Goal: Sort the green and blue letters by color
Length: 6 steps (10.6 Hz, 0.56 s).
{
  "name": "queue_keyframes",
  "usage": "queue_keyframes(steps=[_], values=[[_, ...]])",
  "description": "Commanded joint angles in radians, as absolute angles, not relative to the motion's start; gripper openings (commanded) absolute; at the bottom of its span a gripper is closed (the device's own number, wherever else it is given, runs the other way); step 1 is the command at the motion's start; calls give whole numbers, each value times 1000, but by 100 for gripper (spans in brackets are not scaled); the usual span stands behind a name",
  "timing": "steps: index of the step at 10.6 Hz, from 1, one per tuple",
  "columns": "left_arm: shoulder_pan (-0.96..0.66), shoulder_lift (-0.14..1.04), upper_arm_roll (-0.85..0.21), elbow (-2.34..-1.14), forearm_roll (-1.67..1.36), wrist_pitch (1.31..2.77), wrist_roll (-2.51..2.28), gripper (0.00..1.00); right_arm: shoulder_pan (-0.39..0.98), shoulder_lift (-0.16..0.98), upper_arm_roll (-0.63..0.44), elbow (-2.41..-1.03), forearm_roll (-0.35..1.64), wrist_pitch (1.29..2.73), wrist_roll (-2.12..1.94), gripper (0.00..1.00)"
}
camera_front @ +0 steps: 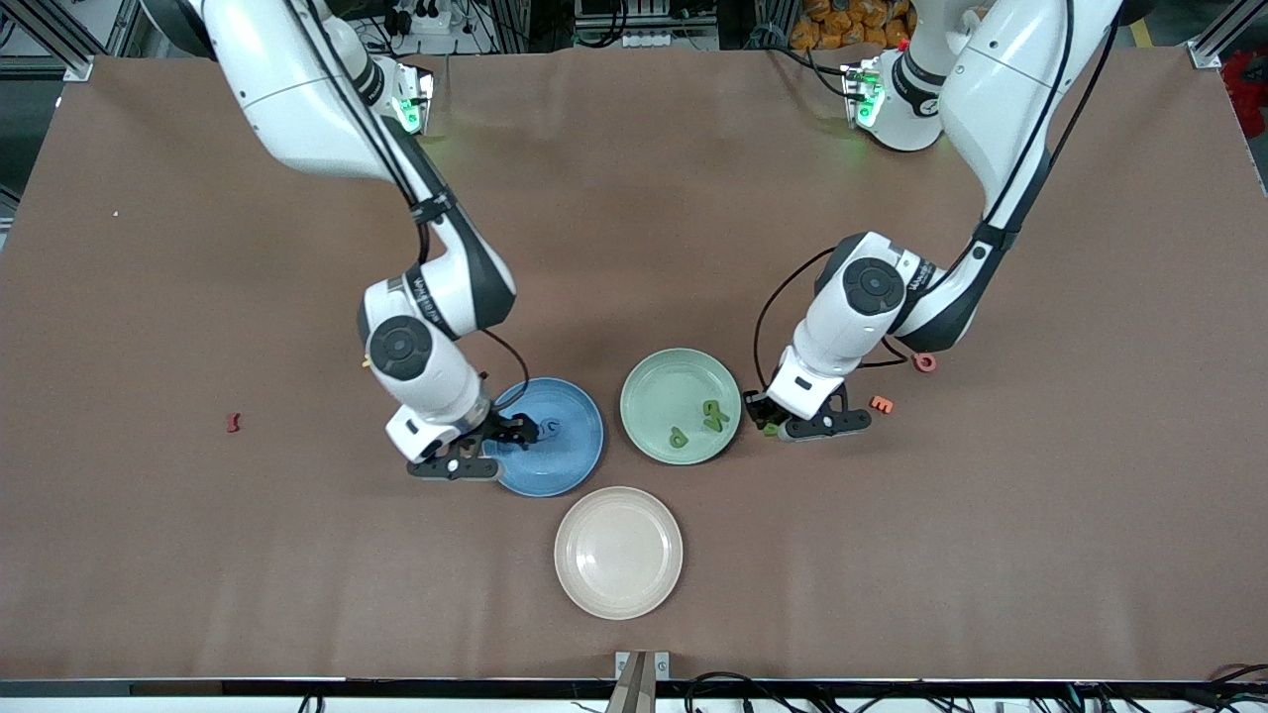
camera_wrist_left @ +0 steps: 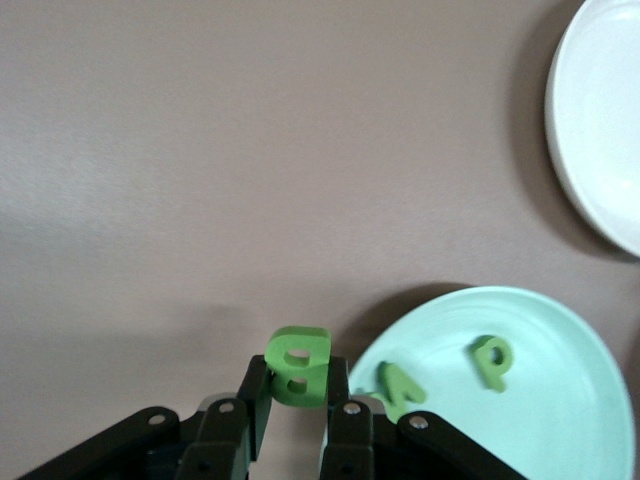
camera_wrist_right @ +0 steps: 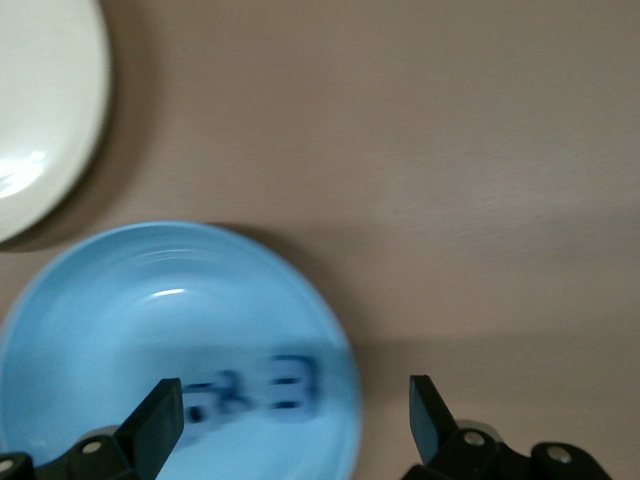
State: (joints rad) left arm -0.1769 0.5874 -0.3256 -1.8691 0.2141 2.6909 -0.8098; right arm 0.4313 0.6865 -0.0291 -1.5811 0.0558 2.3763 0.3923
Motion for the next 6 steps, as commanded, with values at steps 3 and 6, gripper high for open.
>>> queue_keyframes(steps=[3,6], values=[[-319,621,-319,-1779,225,2703,-1118,0,267,643,-21,-1508,44,2154,142,100],[-379,624,-310,-1763,235,2701,-1229,17,190,606,-23,-1486,43,2060,42,100]])
